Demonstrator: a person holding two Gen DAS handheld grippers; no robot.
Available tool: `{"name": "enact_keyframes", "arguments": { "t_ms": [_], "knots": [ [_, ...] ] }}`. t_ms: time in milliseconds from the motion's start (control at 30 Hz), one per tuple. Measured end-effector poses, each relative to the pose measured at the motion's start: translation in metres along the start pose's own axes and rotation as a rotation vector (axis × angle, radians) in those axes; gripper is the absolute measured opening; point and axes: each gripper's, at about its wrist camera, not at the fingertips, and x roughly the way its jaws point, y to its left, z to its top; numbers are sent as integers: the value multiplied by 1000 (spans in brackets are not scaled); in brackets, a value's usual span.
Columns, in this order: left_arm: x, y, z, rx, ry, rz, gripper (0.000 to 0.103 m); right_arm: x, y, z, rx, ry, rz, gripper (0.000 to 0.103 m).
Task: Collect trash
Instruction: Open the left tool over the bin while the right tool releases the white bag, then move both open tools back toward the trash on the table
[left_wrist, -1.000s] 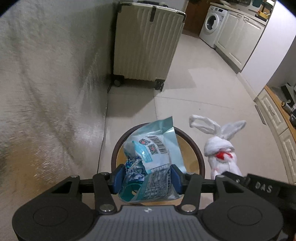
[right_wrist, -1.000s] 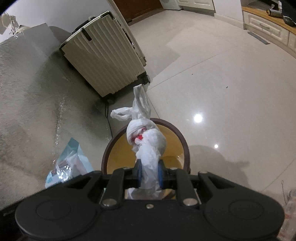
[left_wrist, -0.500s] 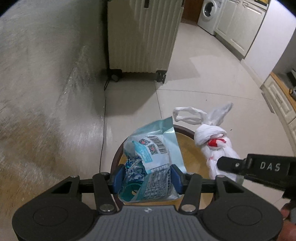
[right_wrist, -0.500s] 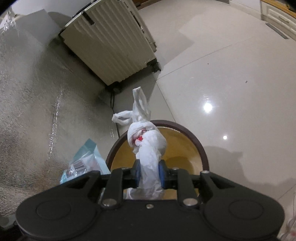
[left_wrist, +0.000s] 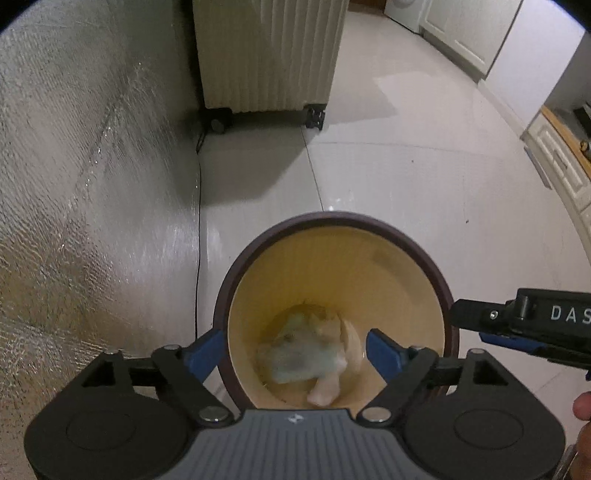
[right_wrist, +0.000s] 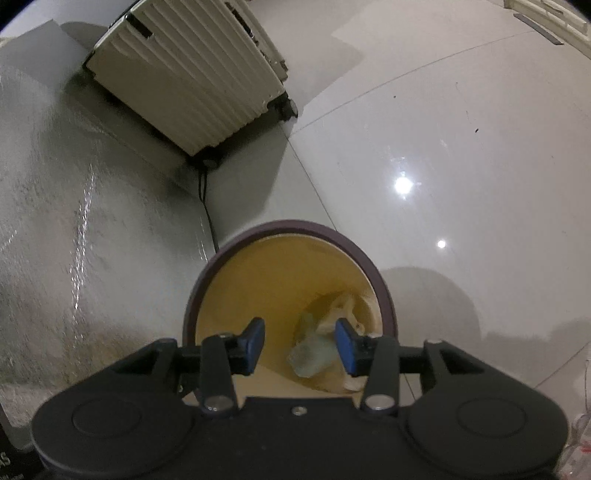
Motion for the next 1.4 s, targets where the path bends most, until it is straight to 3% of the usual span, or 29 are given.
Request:
{"name": "enact_keyframes", "arguments": {
  "t_ms": [333, 633, 733, 833, 900, 1000, 1400],
  "knots": [
    [0, 5, -9, 1, 48, 2, 94, -13, -6, -7, -65, 19, -34, 48],
    [-16, 15, -16, -37, 70, 18, 101, -19, -1, -10, -151, 10, -83, 66],
    [-21, 18, -17, -43, 79, 30, 102, -22, 1, -12, -184, 12, -116, 82],
    [-25, 20, -18, -45, 82, 45, 103, -28, 2, -14, -200, 5, -134, 85],
    [-29, 23, -20, -47, 87, 47, 103, -32, 2, -15, -217, 0, -147, 95],
    [-37, 27, -24, -57, 90, 59, 103, -37, 4, -17, -242, -11, -161, 101],
    [-68, 30, -37, -45, 82, 83, 103, -63, 15, -34, -335, -13, -187, 103]
  ]
}}
